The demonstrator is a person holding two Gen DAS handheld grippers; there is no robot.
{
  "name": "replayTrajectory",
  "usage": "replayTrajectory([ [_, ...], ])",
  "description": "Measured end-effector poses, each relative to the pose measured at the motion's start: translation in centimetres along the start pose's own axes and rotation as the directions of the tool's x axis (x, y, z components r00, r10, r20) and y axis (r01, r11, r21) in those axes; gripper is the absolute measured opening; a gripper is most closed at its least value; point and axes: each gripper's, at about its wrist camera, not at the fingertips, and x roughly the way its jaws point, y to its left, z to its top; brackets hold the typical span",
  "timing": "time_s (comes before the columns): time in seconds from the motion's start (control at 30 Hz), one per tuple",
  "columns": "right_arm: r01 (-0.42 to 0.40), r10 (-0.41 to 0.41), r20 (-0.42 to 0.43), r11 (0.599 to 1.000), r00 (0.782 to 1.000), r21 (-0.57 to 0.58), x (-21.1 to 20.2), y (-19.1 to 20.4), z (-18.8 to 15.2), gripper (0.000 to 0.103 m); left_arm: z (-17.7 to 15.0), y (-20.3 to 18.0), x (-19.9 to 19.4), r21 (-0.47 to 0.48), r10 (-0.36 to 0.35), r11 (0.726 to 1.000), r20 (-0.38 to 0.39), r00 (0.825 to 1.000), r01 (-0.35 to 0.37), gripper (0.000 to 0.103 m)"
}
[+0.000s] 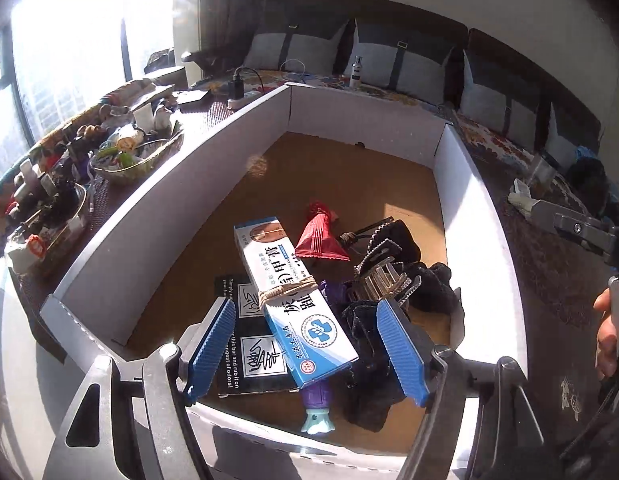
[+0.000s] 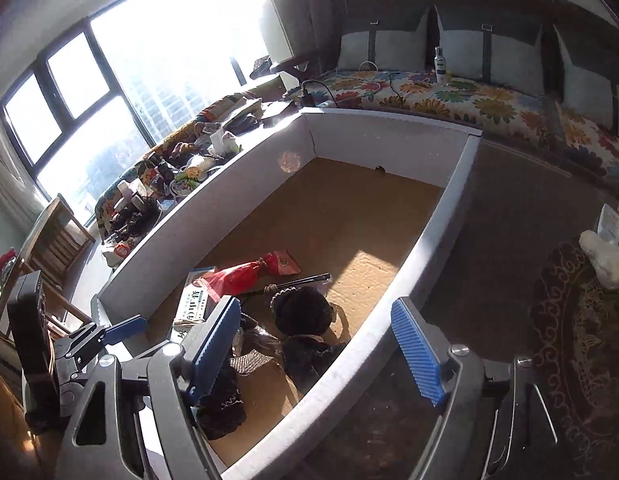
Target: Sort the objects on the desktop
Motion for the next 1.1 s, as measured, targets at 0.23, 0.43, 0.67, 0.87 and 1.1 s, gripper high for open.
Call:
replayTrajectory([
  [0.23,0.310,-0.312,0.000,0.946,0.950,0.089,-7.7,-12.5,-12.2,0.103,-0.2,-10.5,-5.5,0.156,-0.219,0.967,0.106,0.970,0.201,0.091],
  [0.43,0.541,-0.536,-0.078,0.823,0.841,0.174,-11.8,-21.7,-19.4,0.103,-3.8,-23.5,-2.2,0.278,-0.348,0.896,-0.039,0.937,0.345,0.101],
  [0.67,0.587,-0.603,-0.044,0.754,0.797,0.296,-14.5,-25.8,-21.6,0.103,-7.3,-31.9,7.8,0.316,-0.216,0.912,-0.172,0.961,0.261,0.101],
  [0.87,0.568,-0.578,-0.052,0.775,0.814,0.277,-13.9,-25.5,-21.3,0.103,-6.2,-34.3,11.8,0.298,-0.140,0.936,-0.179,0.974,0.189,0.101],
  [1.1,0.599,-0.586,-0.132,0.763,0.800,0.243,-12.2,-25.7,-21.1,0.103,-5.7,-34.5,12.6,0.297,-0.121,0.940,-0.164,0.979,0.166,0.103],
])
